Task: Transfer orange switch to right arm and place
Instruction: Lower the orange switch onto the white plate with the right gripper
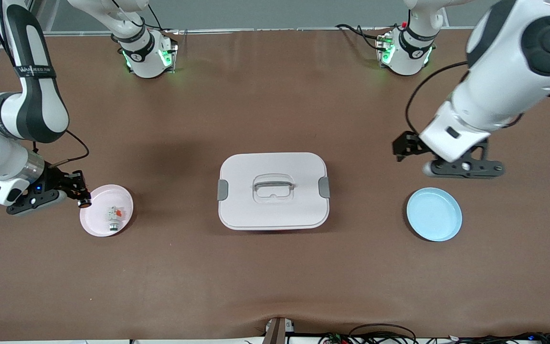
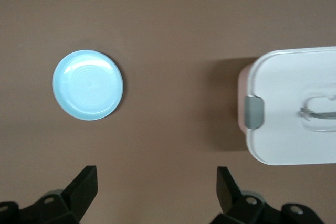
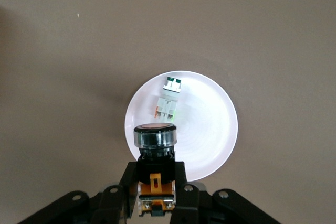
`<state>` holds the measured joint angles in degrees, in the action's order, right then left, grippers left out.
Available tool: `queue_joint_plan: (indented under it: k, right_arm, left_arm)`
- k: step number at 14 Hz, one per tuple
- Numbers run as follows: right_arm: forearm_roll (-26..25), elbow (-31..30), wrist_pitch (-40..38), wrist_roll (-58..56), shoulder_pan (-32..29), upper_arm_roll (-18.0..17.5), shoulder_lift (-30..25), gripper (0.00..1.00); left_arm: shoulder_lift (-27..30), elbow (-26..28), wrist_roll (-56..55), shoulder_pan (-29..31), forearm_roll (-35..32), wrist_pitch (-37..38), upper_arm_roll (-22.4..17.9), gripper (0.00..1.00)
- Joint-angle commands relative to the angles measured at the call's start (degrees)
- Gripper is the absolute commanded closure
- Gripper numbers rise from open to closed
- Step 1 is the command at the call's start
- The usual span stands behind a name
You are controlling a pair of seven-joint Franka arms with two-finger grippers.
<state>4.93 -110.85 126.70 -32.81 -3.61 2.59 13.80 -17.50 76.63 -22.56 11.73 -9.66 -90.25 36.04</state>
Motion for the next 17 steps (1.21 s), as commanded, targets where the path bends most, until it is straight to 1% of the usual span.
queue_joint_plan:
  k: [1,3,6,7,9,12,14,17]
  right_arm:
    - [-0.89,-1.66,1.89,-13.36,-2.45,-1.1,-0.62,1.0]
    - [-0.89,-1.13,1.98,-27.07,-2.89,-1.1,0.43,1.0]
    - [-1.15,0.1,1.98,-38.52,-2.98,-1.1,3.15,1.0]
    - [-1.15,0.54,1.89,-42.13,-2.98,-1.1,4.12,1.0]
    - [-1.33,2.73,1.98,-48.98,-3.07,-1.1,7.19,1.0]
    - [-1.24,6.42,3.29,-58.39,-5.17,-1.1,11.41,1.0]
    - [-1.06,7.3,4.52,-61.31,-6.23,-1.1,13.26,1.0]
    - [-0.71,8.63,5.31,-62.73,-6.84,-1.18,15.81,1.0]
  left_arm:
    - [1.5,-0.16,0.05,3.73,-3.94,3.23,0.26,0.0]
    - [1.68,-0.6,0.06,4.27,-7.9,3.15,0.26,0.0]
    - [1.6,-0.69,0.14,5.14,-10.46,3.15,0.17,0.0]
    - [1.59,-0.51,0.41,6.02,-10.81,3.23,0.17,0.0]
    - [1.59,-0.34,4.69,6.03,-10.82,3.5,0.26,0.0]
    - [1.68,-0.51,9.71,6.99,-10.29,3.5,0.26,0.0]
    - [2.03,-0.6,10.25,7.34,-10.64,3.5,0.17,0.0]
    - [1.86,-0.6,10.35,10.85,-9.42,3.5,0.61,0.0]
